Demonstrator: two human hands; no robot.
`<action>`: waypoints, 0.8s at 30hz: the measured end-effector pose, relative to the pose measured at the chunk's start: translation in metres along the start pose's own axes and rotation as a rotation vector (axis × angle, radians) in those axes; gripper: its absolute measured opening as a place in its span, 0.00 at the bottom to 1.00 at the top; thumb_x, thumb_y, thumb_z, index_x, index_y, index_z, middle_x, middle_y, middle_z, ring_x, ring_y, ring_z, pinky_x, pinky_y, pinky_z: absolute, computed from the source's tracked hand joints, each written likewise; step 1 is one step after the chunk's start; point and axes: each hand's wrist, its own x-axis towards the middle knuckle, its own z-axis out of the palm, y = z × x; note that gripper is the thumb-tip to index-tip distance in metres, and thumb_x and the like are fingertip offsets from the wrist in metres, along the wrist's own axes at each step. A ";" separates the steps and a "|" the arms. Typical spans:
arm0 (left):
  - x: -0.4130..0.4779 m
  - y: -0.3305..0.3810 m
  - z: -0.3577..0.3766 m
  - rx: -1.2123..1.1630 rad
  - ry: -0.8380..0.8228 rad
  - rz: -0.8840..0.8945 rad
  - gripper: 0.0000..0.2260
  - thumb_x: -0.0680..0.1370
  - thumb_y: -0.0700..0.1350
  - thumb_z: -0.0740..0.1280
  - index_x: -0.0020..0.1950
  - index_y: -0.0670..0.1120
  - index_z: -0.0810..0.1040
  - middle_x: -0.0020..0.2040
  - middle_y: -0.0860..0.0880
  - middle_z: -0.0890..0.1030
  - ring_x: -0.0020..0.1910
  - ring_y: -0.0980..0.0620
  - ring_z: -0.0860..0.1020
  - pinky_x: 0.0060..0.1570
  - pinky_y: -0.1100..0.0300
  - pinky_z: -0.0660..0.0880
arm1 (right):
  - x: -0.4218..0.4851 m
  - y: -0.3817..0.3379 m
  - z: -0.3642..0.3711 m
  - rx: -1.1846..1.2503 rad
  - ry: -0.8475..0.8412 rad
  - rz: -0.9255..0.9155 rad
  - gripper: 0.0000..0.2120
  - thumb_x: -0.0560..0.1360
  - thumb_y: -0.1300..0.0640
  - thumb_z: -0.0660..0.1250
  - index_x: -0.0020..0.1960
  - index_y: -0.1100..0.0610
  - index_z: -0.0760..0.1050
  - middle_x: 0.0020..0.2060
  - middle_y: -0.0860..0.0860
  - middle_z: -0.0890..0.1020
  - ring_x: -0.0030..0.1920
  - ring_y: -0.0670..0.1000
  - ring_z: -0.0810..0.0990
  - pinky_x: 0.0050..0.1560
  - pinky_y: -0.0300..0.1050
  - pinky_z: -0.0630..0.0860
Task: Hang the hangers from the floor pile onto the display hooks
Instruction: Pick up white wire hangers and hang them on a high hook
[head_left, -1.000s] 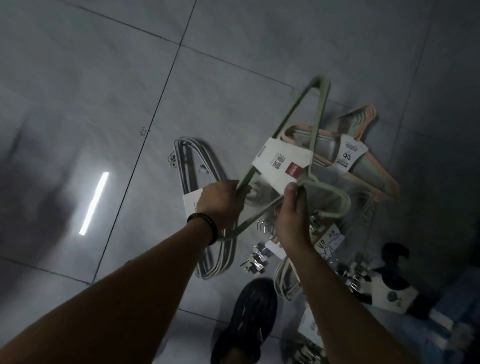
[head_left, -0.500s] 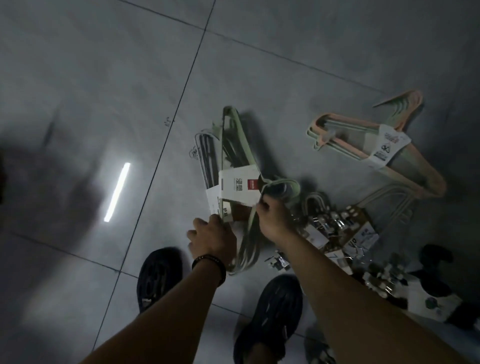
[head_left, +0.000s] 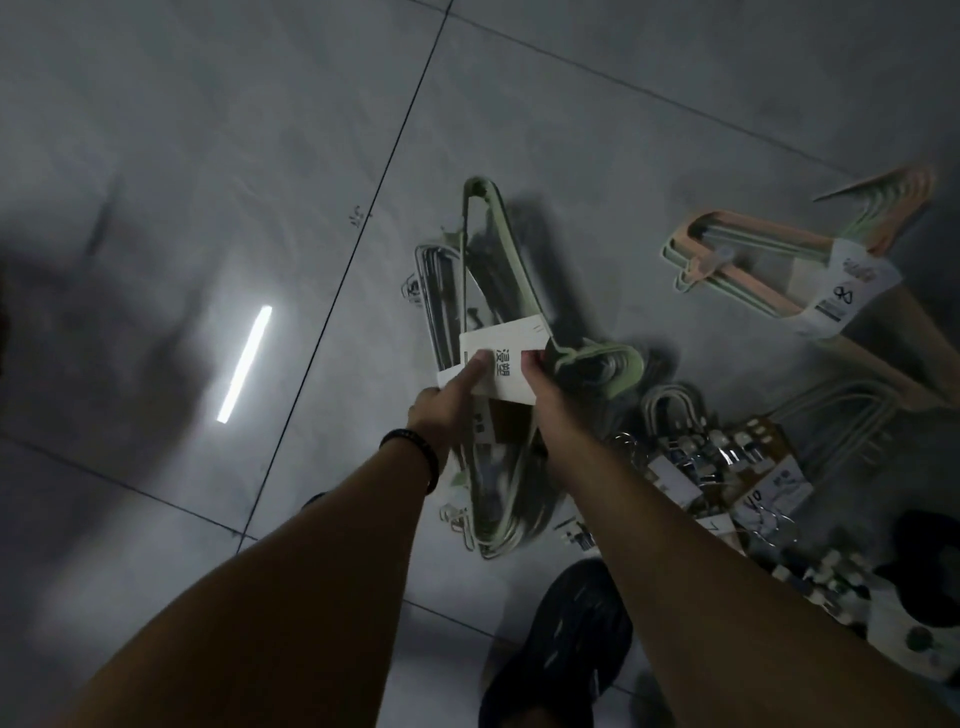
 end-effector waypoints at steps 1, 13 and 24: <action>-0.006 0.004 -0.001 0.004 -0.034 0.002 0.39 0.65 0.77 0.71 0.63 0.50 0.80 0.58 0.48 0.84 0.52 0.48 0.82 0.42 0.56 0.75 | -0.002 -0.002 0.002 -0.015 0.010 -0.004 0.37 0.66 0.21 0.65 0.57 0.51 0.82 0.53 0.53 0.86 0.53 0.56 0.83 0.60 0.53 0.77; -0.148 0.023 -0.005 -0.105 -0.175 0.292 0.25 0.72 0.55 0.77 0.66 0.48 0.81 0.58 0.44 0.87 0.56 0.42 0.86 0.55 0.41 0.84 | -0.170 -0.031 -0.041 -0.316 -0.002 -0.284 0.22 0.82 0.36 0.60 0.69 0.47 0.75 0.57 0.47 0.83 0.50 0.43 0.79 0.42 0.39 0.73; -0.504 0.138 0.007 0.274 -0.314 0.568 0.31 0.71 0.48 0.83 0.67 0.44 0.72 0.60 0.42 0.85 0.55 0.40 0.86 0.54 0.37 0.83 | -0.528 -0.203 -0.176 -0.632 0.636 -0.748 0.26 0.79 0.37 0.65 0.70 0.52 0.67 0.61 0.55 0.79 0.58 0.56 0.79 0.48 0.47 0.75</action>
